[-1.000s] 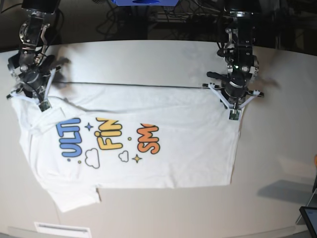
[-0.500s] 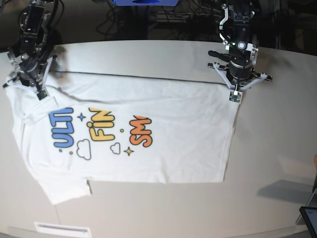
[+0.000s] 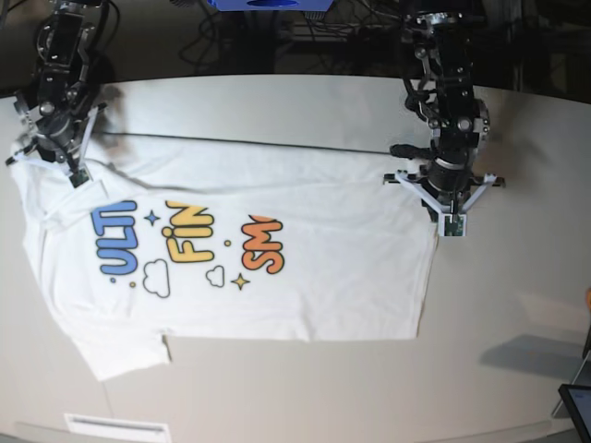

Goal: Fold the T-shirt properly
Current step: 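Pull the shoulder edge taut toward the robot with both grippers, then open both grippers and release the shirt's shoulder edge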

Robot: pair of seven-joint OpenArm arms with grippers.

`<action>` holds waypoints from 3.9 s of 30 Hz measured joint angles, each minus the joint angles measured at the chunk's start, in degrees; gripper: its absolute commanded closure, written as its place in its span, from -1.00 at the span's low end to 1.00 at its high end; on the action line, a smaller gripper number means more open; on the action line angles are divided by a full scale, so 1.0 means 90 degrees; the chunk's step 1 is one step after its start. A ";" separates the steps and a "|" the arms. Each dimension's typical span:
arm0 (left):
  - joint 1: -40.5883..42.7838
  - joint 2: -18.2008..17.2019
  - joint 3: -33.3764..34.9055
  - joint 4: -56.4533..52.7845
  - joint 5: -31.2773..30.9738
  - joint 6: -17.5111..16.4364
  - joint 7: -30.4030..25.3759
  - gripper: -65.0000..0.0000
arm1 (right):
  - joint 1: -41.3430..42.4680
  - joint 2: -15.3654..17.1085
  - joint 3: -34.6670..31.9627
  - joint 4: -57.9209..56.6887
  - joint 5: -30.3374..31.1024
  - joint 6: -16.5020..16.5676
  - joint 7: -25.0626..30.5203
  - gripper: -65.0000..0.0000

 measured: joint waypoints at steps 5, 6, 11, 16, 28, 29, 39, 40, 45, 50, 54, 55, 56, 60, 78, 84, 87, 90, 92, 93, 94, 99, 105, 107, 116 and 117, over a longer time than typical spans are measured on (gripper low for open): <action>-0.0107 -0.0051 -0.0019 -0.0469 -0.0177 0.0046 0.0503 1.00 | 0.0024 -0.0005 0.0000 0.0000 0.0002 0.0007 -0.0046 0.94; -0.0012 -0.0046 -0.0012 -0.0469 -0.0153 0.0032 0.0508 1.00 | 0.0024 -0.0005 0.0002 0.0000 0.0002 0.0005 -0.0044 0.94; 0.0539 -0.0039 -0.0010 -0.0330 0.0216 0.0029 0.0381 1.00 | 0.0015 -0.0015 0.0017 0.0000 0.0002 0.0000 -0.0019 0.94; 0.0957 -0.0053 -0.0073 -0.0216 0.0211 0.0029 0.0090 1.00 | -0.0056 -0.0002 0.0019 0.0000 0.0005 -0.0034 0.0070 0.94; 0.1685 -0.0058 -0.0335 0.0549 0.0209 -0.0024 0.0534 1.00 | -0.0738 -0.0019 0.0032 0.0597 -0.0019 0.0058 -0.0355 0.93; 0.1688 -0.0061 -0.0386 0.0551 0.0211 -0.0024 0.0537 1.00 | -0.0750 -0.0034 0.0032 0.0622 -0.0024 0.0097 -0.0452 0.93; 0.1931 -0.0051 -0.0546 0.0656 0.0199 -0.0022 0.0503 1.00 | -0.0750 -0.0112 0.0032 0.0685 -0.0066 0.0100 -0.0578 0.92; 0.1936 -0.0049 -0.0546 0.0709 0.0199 -0.0022 0.0595 1.00 | -0.0738 -0.0119 0.0032 0.0704 -0.0066 0.0119 -0.0602 0.91; 0.1719 -0.0056 -0.0585 0.0933 0.0255 0.0007 0.0665 1.00 | -0.0568 -0.0136 0.0032 0.0869 -0.0034 0.0291 -0.0906 0.91; 0.1491 -0.0056 -0.0580 0.0967 0.0289 0.0005 0.0639 1.00 | -0.0432 -0.0136 0.0027 0.1413 0.0027 0.0379 -0.0993 0.91; 0.1413 -0.0053 -0.0585 0.0969 0.0248 0.0005 0.0675 1.00 | -0.0415 -0.0124 0.0024 0.1452 0.0029 0.0384 -0.0984 0.83; 0.1362 -0.0053 -0.0588 0.0969 0.0243 0.0005 0.0673 1.00 | -0.0423 -0.0124 0.0024 0.1467 0.0027 0.0384 -0.0981 0.75; 0.1345 -0.0049 -0.0619 0.0974 0.0216 0.0002 0.0661 1.00 | -0.0420 -0.0126 0.0024 0.1494 0.0027 0.0384 -0.0976 0.69; 0.1248 -0.0053 -0.0906 0.0996 -0.0231 0.0029 0.0668 1.00 | -0.0488 -0.0141 0.0012 0.1571 0.0053 0.0379 -0.0617 0.61; 0.0918 -0.0338 -0.1156 0.0877 -0.1469 0.0049 0.0651 1.00 | -0.1379 -0.0420 0.0180 0.1647 0.0049 0.0372 0.1202 0.29; 0.0852 -0.0338 -0.1129 0.0760 -0.1498 0.0032 0.0658 1.00 | -0.1707 -0.0168 -0.0199 0.1649 0.0019 0.0408 0.1188 0.04; 0.0818 -0.0338 -0.1127 0.0695 -0.1513 0.0029 0.0636 1.00 | -0.1634 -0.0170 -0.0253 0.1649 0.0002 0.0381 0.1212 0.04; 0.0835 -0.0338 -0.1127 0.0646 -0.1496 0.0029 0.0648 1.00 | -0.1600 -0.0175 -0.0267 0.1649 0.0005 0.0386 0.1202 0.04; 0.0833 -0.0338 -0.1127 0.0624 -0.1491 0.0029 0.0651 1.00 | -0.1545 -0.0175 -0.0267 0.1649 0.0005 0.0386 0.1195 0.05; 0.0835 -0.0335 -0.1127 0.0624 -0.1494 0.0029 0.0648 1.00 | -0.1496 -0.0175 -0.0267 0.1649 0.0005 0.0386 0.1192 0.05; 0.0833 -0.0335 -0.1127 0.0617 -0.1494 0.0029 0.0648 1.00 | -0.1462 -0.0175 -0.0270 0.1649 0.0007 0.0384 0.1146 0.06; 0.0828 -0.0338 -0.1127 0.0595 -0.1491 0.0029 0.0648 1.00 | -0.1151 -0.0158 -0.0474 0.1649 0.0007 0.0384 0.0651 0.06; 0.0835 -0.0338 -0.1129 0.0595 -0.1491 0.0029 0.0648 1.00 | -0.1110 -0.0155 -0.0532 0.1647 0.0005 0.0386 0.0498 0.06; 0.0835 -0.0338 -0.1129 0.0595 -0.1494 0.0029 0.0648 1.00 | -0.1105 -0.0155 -0.0532 0.1647 0.0007 0.0386 0.0503 0.07; 0.0838 -0.0338 -0.1129 0.0595 -0.1491 0.0029 0.0651 1.00 | -0.0947 -0.0153 -0.0590 0.1622 0.0002 0.0384 0.0005 0.66; 0.0838 -0.0338 -0.1129 0.0595 -0.1489 0.0029 0.0648 1.00 | -0.0896 -0.0151 -0.0639 0.1620 0.0005 0.0381 -0.0046 0.71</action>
